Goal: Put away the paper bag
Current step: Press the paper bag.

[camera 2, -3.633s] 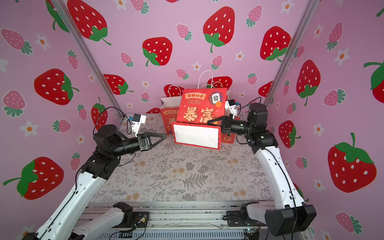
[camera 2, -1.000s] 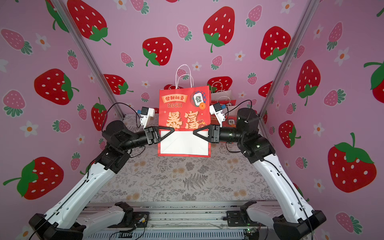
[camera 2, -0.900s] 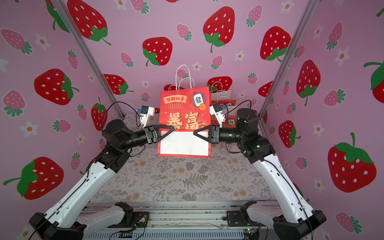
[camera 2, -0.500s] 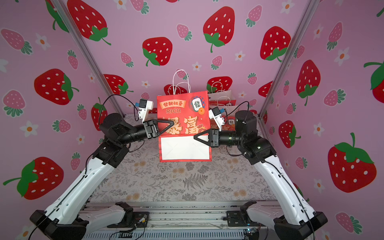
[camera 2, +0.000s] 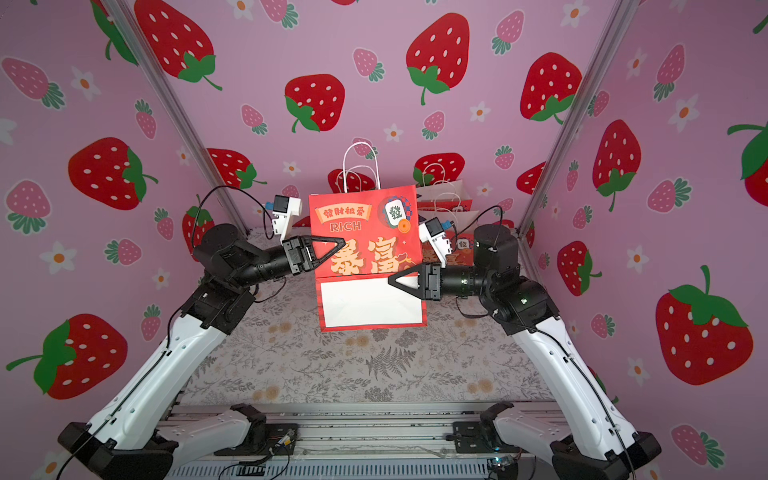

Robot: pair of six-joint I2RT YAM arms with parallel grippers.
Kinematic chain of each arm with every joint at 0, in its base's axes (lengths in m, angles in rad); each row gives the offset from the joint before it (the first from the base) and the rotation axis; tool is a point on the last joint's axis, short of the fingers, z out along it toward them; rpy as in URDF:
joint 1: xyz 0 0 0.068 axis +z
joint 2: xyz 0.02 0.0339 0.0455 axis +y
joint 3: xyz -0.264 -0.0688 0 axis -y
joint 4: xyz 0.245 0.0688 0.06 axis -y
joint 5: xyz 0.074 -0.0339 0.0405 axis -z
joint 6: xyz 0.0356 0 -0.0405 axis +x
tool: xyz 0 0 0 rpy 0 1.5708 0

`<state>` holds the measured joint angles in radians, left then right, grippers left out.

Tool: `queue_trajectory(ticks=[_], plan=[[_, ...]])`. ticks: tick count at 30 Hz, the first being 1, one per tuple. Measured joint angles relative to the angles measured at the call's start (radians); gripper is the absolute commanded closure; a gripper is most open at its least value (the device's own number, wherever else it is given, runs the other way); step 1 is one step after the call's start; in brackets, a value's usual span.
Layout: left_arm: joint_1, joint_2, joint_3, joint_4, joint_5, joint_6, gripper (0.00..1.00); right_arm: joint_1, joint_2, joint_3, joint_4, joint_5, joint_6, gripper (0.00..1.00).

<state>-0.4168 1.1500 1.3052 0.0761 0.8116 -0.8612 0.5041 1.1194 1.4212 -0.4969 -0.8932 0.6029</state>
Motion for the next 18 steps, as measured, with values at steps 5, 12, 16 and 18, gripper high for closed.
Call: queue_trajectory(ticks=[5,12,16,18], plan=[[0.0,-0.02,-0.02,-0.003,0.0,0.0,1.0,0.0,0.016,0.014,-0.002,0.001,-0.002,0.64],[0.001,-0.039,-0.027,-0.014,-0.001,0.002,1.0,0.0,0.04,0.063,-0.031,0.013,-0.034,0.84],[0.001,-0.048,-0.037,-0.014,-0.001,0.002,0.81,0.0,0.04,0.066,-0.042,0.016,-0.046,0.93],[0.001,-0.048,-0.039,-0.021,0.003,0.007,0.65,0.0,0.04,0.066,-0.046,0.019,-0.048,0.97]])
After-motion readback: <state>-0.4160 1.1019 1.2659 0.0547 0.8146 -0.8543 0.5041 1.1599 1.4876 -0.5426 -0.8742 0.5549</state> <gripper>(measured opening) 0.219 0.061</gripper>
